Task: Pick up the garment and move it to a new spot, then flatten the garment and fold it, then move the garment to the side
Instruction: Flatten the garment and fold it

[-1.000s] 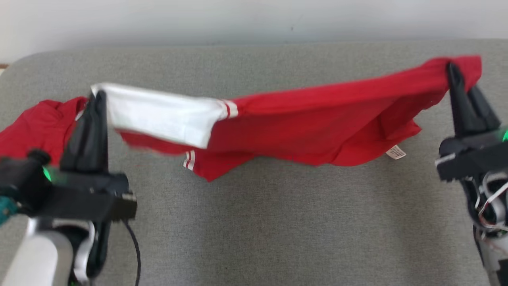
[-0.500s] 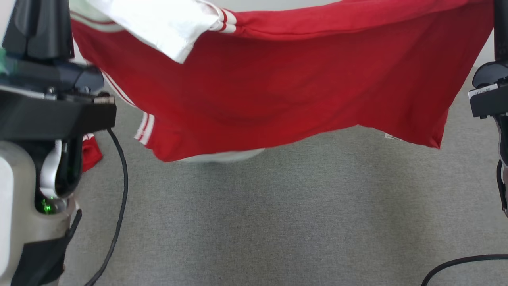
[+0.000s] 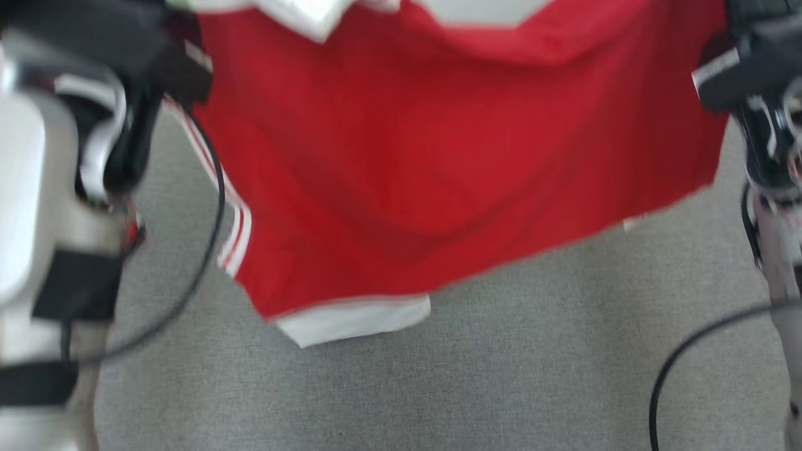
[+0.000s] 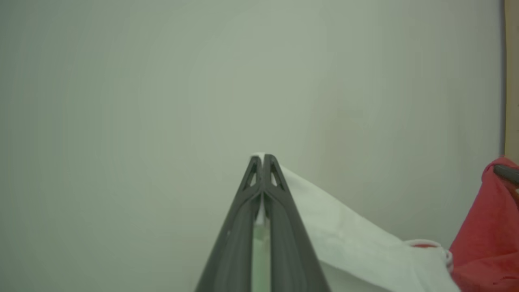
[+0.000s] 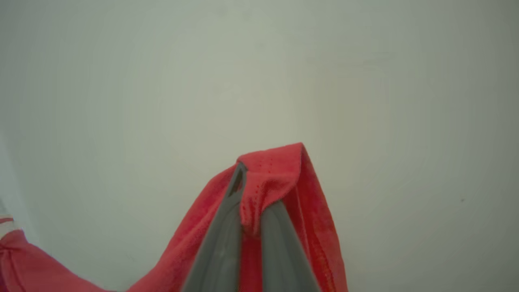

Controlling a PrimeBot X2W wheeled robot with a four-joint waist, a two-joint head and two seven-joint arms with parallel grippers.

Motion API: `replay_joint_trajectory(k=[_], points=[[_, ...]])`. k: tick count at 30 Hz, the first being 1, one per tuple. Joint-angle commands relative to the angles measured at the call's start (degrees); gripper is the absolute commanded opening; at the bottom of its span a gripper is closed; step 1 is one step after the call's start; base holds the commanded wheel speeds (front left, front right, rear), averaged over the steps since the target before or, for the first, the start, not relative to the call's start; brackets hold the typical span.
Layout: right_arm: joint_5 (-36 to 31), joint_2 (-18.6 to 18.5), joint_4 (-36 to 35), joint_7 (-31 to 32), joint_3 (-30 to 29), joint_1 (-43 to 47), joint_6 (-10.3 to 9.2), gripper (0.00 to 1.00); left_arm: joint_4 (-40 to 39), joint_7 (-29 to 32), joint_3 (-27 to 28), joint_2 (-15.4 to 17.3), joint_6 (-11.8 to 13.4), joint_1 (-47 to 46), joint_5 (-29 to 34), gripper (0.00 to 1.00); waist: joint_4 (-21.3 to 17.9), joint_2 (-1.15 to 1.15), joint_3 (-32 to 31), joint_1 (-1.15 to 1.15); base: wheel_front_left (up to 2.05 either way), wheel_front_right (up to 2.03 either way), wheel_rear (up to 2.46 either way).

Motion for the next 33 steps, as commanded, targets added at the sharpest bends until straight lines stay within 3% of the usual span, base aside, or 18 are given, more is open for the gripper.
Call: replay_joint_trajectory(k=[1,2,7,15,21,25,28,33], points=[[1.48,1.13,4.47,-1.43,1.55,-4.75,-0.03,0.0,5.98,-0.75,-0.22,-0.34,-1.3,-4.56,-0.8,0.0,-0.38,0.0,2.44,0.0,0.0,0.0,0.0],[1.48,1.13,4.47,-1.43,1.55,-4.75,-0.03,0.0,5.98,-0.75,-0.22,-0.34,-1.3,-4.56,-0.8,0.0,-0.38,0.0,2.44,0.0,0.0,0.0,0.0],[4.52,4.48,17.17,-6.97,4.17,-16.41,-0.03,0.0,21.29,-4.24,-0.48,-0.75,-3.61,-15.4,0.34,0.0,-1.44,0.0,5.44,0.0,0.0,0.0,0.0],[7.1,10.03,35.87,-17.18,6.19,-32.81,-0.02,0.0,38.19,-13.24,-1.26,-0.34,-3.56,-31.61,4.47,0.0,-2.82,0.0,10.79,0.0,0.0,0.0,0.0],[6.31,12.27,46.84,-19.96,7.8,-38.24,-0.02,0.0,47.7,-18.76,-3.52,-3.17,-5.47,-34.78,5.37,0.0,-1.24,0.0,16.05,0.0,0.0,0.0,0.0],[8.24,12.4,49.02,-20.15,11.0,-36.72,-0.02,0.0,51.97,-20.92,-4.15,-5.38,-6.62,-32.52,4.27,0.0,-0.07,0.0,19.93,0.0,0.0,0.0,0.0],[10.68,10.74,46.48,-20.29,15.59,-32.75,-0.02,0.0,52.74,-22.03,-3.65,-6.79,-7.14,-29.22,2.88,0.0,1.02,0.0,21.64,0.0,0.0,0.0,0.0],[17.25,6.08,37.81,-20.51,22.63,-23.11,-0.02,0.0,45.77,-22.79,-0.18,-8.02,-6.84,-19.66,-0.23,0.0,2.17,0.0,22.05,0.0,0.0,0.0,0.0]])
